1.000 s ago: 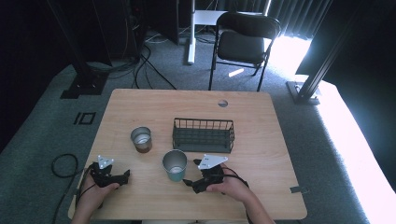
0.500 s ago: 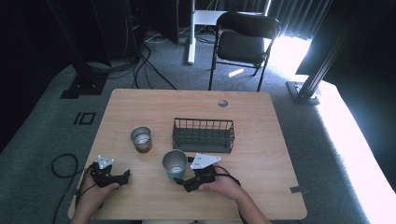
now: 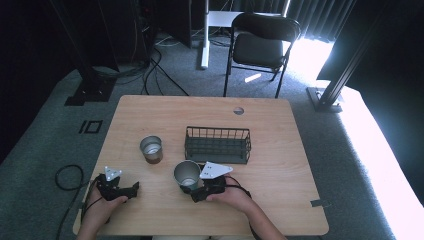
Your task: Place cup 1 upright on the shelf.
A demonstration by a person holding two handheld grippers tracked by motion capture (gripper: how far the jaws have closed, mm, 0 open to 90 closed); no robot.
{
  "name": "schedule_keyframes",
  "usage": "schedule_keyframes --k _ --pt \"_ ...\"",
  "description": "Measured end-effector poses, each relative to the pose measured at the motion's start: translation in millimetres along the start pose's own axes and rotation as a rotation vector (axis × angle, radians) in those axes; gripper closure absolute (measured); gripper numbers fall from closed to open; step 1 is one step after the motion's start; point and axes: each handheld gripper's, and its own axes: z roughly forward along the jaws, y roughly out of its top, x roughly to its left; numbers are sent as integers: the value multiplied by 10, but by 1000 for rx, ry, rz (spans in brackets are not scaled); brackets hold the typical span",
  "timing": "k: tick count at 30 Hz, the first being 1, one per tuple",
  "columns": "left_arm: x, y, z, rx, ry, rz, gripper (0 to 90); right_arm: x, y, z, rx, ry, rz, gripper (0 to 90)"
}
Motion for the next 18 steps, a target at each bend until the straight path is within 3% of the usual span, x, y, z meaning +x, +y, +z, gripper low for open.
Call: schedule_keyframes --k 18 --pt "0 0 0 0 0 0 21 25 101 48 28 8 58 142"
